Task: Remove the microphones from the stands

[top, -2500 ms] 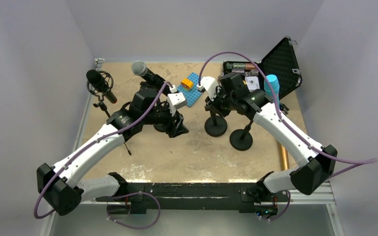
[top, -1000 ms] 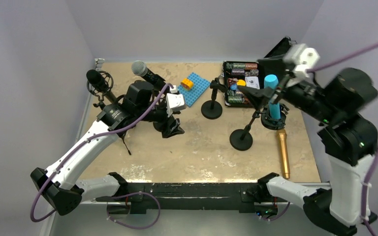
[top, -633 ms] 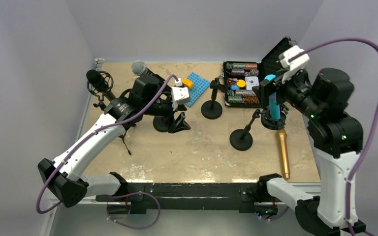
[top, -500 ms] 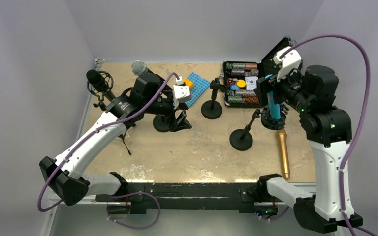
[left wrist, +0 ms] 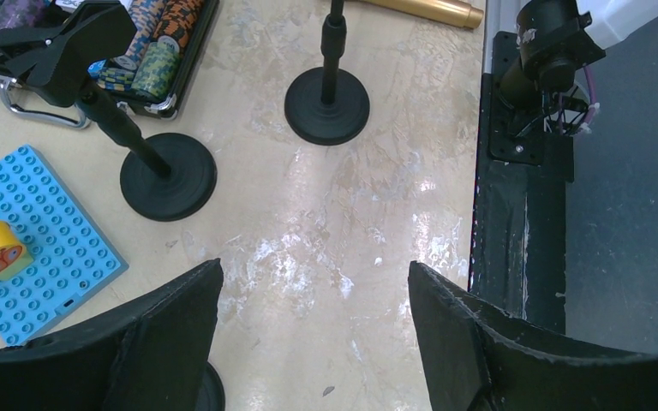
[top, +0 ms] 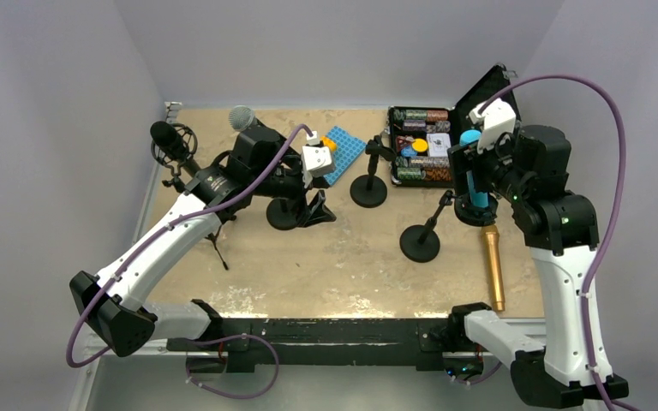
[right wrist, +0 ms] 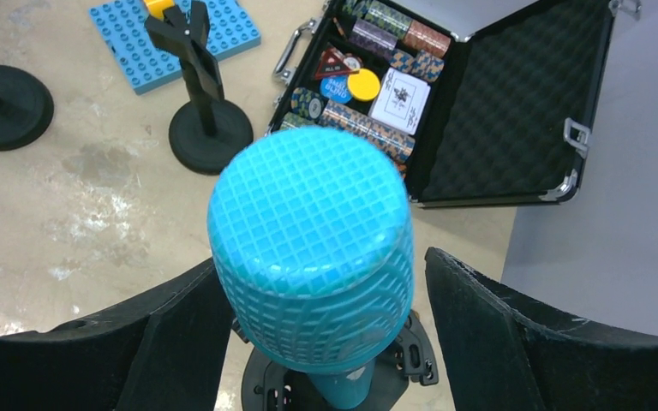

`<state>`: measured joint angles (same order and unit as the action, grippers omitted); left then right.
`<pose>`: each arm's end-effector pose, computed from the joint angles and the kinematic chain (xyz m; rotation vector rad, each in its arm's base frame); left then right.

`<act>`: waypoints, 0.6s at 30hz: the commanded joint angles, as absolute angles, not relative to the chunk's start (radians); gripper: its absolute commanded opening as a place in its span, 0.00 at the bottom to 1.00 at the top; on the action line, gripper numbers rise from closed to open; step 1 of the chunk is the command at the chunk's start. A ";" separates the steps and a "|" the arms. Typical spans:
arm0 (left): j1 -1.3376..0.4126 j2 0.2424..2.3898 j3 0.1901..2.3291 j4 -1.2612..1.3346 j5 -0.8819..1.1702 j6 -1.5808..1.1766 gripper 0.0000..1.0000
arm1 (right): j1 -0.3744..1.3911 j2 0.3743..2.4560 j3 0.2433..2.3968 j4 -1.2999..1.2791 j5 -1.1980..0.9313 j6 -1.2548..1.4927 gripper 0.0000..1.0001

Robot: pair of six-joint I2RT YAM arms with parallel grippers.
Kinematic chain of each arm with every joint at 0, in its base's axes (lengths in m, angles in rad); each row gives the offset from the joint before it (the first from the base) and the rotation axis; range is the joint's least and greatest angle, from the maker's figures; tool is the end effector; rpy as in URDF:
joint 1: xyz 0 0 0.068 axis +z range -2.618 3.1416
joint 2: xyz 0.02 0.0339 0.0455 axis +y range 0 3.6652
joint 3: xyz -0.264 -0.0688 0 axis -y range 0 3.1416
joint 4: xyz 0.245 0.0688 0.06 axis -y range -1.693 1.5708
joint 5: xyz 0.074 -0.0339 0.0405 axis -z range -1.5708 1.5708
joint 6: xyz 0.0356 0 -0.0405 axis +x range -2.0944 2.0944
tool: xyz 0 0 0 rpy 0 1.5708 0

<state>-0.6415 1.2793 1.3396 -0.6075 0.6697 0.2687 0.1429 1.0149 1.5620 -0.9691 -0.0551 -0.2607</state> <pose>0.2048 -0.1805 0.3880 1.2805 1.6910 -0.9285 0.1568 0.0245 0.4716 -0.4340 1.9443 -0.0211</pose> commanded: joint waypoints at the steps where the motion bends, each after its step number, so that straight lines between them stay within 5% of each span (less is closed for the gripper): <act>1: -0.637 1.272 1.364 -0.570 0.689 0.255 0.83 | 0.138 0.980 1.521 -0.945 -0.069 -0.234 0.81; 7: -0.637 1.284 1.365 -0.562 0.697 0.243 0.83 | 0.138 0.959 1.490 -0.936 -0.028 -0.230 0.81; 18: -0.637 1.293 1.374 -0.558 0.716 0.232 0.84 | 0.118 0.934 1.435 -0.905 -0.028 -0.232 0.67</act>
